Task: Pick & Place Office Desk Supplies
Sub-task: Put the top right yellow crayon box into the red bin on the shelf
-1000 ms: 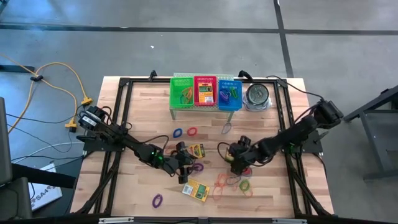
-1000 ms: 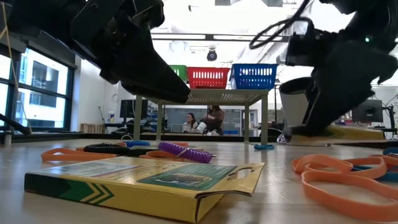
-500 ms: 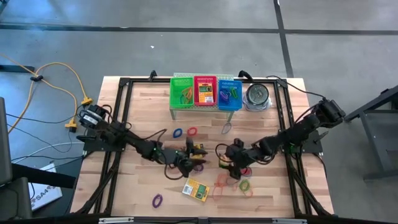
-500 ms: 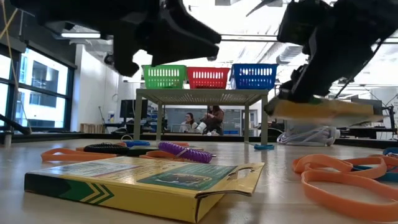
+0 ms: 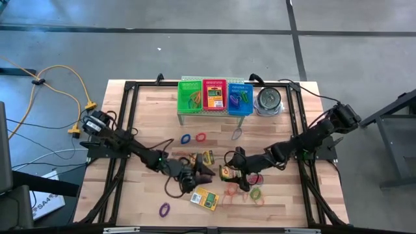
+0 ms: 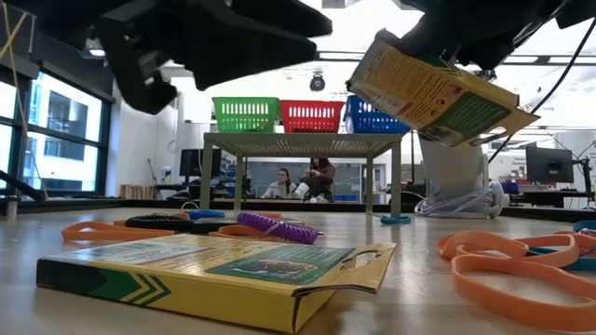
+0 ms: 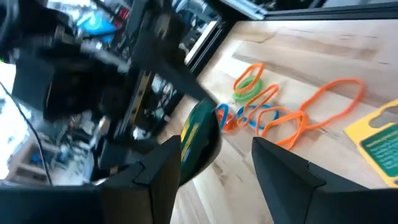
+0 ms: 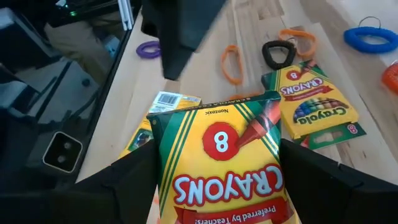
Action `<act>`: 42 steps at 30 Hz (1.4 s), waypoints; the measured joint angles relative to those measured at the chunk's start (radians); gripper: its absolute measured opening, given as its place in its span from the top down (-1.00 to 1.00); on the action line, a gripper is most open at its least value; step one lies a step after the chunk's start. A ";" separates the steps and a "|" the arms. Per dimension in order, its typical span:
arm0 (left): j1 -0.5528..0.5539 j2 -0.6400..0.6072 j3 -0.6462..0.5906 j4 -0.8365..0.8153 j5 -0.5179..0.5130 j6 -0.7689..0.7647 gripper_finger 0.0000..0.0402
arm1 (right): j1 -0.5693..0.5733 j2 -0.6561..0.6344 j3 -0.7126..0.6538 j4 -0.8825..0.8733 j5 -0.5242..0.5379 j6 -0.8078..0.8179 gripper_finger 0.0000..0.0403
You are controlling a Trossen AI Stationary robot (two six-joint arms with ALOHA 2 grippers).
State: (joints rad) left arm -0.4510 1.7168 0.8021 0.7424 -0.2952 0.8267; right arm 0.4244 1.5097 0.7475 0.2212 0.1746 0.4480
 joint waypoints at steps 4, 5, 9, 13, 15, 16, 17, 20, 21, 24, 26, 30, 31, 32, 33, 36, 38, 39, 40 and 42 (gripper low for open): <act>-0.023 0.000 0.000 0.009 -0.053 0.068 0.05 | -0.013 0.000 0.000 0.004 0.001 0.000 -0.46; -0.023 0.000 0.000 0.007 -0.064 0.077 0.05 | -0.015 0.000 0.000 0.007 0.001 0.000 -0.46; 0.000 0.000 0.002 0.006 -0.103 0.065 0.05 | -0.027 0.000 0.000 0.009 -0.002 0.000 -0.46; 0.021 0.001 0.002 -0.016 -0.100 0.048 0.05 | -0.032 0.000 0.000 0.020 0.000 -0.001 -0.46; 0.024 0.018 0.003 0.004 -0.100 0.048 0.05 | -0.036 0.000 0.000 0.026 -0.007 -0.001 -0.46; 0.024 0.029 0.004 0.012 -0.100 0.048 0.05 | -0.040 0.000 0.000 0.028 -0.015 -0.001 -0.46; 0.024 0.045 0.006 0.023 -0.100 0.048 0.05 | -0.042 0.000 0.000 0.030 -0.023 -0.001 -0.46; 0.025 0.084 0.018 0.061 -0.113 0.072 0.05 | -0.048 0.000 0.000 0.027 -0.028 -0.002 -0.47; 0.024 0.096 0.019 0.081 -0.137 0.093 0.05 | -0.048 0.000 0.000 0.026 -0.025 -0.002 -0.47; 0.012 0.115 0.026 0.170 -0.238 0.161 0.05 | -0.048 0.000 0.000 0.035 -0.032 -0.005 -0.47; 0.008 0.126 0.027 0.211 -0.258 0.189 0.05 | -0.048 -0.002 0.001 0.037 -0.039 -0.005 -0.47; 0.014 0.132 0.029 0.215 -0.226 0.197 0.05 | -0.048 -0.002 0.001 0.040 -0.046 -0.008 -0.47; 0.018 0.135 0.030 0.217 -0.209 0.192 0.05 | -0.048 -0.002 0.001 0.041 -0.047 -0.008 -0.47; 0.021 0.138 0.030 0.217 -0.205 0.190 0.05 | -0.047 -0.002 0.001 0.043 -0.046 -0.008 -0.47; 0.025 0.140 0.030 0.215 -0.204 0.191 0.05 | -0.047 -0.002 0.001 0.041 -0.046 -0.008 -0.47; 0.033 0.151 0.039 0.214 -0.200 0.190 0.05 | -0.048 -0.002 0.001 0.045 -0.045 -0.007 -0.47; 0.037 0.151 0.049 0.210 -0.200 0.156 0.05 | -0.048 -0.002 0.001 0.044 -0.045 -0.007 -0.47; 0.039 0.151 0.055 0.204 -0.200 0.128 0.05 | -0.048 -0.002 0.001 0.045 -0.046 -0.007 -0.47; 0.040 0.151 0.062 0.200 -0.199 0.105 0.05 | -0.047 -0.002 0.001 0.046 -0.047 -0.007 -0.47; 0.040 0.151 0.074 0.191 -0.197 0.084 0.05 | -0.047 -0.002 0.001 0.046 -0.050 -0.007 -0.47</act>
State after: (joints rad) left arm -0.4107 1.8675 0.8757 0.9339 -0.4923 0.9107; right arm 0.3779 1.5082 0.7483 0.2676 0.1249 0.4408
